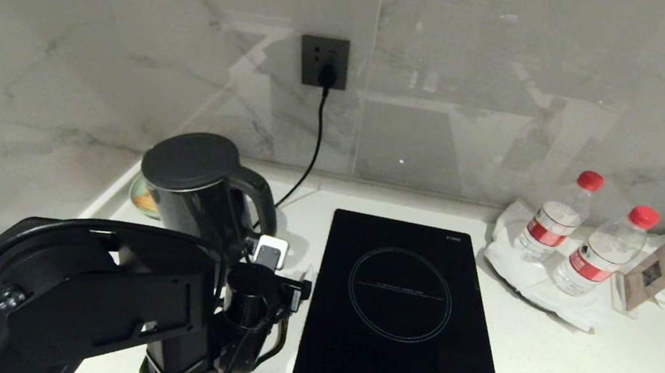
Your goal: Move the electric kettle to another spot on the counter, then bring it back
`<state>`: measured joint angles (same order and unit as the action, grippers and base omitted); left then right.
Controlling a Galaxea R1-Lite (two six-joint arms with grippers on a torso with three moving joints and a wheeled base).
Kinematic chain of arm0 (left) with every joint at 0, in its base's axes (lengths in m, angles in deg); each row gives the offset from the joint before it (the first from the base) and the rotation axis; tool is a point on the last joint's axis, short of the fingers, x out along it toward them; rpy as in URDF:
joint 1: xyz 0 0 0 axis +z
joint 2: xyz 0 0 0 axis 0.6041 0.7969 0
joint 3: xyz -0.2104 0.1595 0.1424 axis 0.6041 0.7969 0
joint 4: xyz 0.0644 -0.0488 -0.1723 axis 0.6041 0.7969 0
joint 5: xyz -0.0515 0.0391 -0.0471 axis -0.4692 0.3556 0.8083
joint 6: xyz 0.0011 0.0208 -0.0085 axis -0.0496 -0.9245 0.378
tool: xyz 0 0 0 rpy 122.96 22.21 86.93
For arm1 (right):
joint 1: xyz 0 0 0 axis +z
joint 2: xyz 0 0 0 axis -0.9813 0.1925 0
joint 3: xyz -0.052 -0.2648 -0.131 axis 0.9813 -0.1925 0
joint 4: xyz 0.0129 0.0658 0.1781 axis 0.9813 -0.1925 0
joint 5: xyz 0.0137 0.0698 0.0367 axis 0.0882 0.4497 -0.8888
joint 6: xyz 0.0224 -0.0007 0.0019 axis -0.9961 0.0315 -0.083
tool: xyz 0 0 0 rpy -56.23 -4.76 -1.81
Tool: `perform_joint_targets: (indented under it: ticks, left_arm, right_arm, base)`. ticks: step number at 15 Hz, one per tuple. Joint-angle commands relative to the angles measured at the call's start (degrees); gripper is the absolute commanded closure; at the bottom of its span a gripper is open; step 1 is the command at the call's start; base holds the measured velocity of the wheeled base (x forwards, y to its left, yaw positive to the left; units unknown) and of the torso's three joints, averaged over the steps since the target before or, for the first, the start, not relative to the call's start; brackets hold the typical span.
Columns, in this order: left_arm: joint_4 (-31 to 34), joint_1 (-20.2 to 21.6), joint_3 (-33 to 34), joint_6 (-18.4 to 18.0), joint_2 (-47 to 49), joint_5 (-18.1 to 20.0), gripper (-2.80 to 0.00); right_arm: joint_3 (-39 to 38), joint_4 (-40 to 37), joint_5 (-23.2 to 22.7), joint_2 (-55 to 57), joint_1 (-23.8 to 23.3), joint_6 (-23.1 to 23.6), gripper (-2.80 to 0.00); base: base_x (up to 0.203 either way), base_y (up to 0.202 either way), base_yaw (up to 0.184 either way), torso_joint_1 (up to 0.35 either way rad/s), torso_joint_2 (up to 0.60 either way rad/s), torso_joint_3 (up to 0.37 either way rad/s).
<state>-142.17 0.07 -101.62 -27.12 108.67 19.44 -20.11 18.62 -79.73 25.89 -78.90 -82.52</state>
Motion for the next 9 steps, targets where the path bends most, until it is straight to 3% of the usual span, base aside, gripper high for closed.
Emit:
perform_joint_targets:
  ticks: [1,9]
  left_arm:
    - [-0.9,-0.3,1.1,0.1,-1.1,-0.2,-2.80]
    - [-1.2,-2.1,4.8,0.2,-1.1,-0.2,-2.80]
  right_arm:
    - [0.0,0.0,0.0,0.0,0.0,0.0,0.00]
    - [0.0,0.0,0.0,0.0,0.0,0.0,0.00]
  base:
    - [0.000,0.000,0.000,0.000,0.00,0.000]
    - [0.000,0.000,0.000,0.000,0.00,0.000]
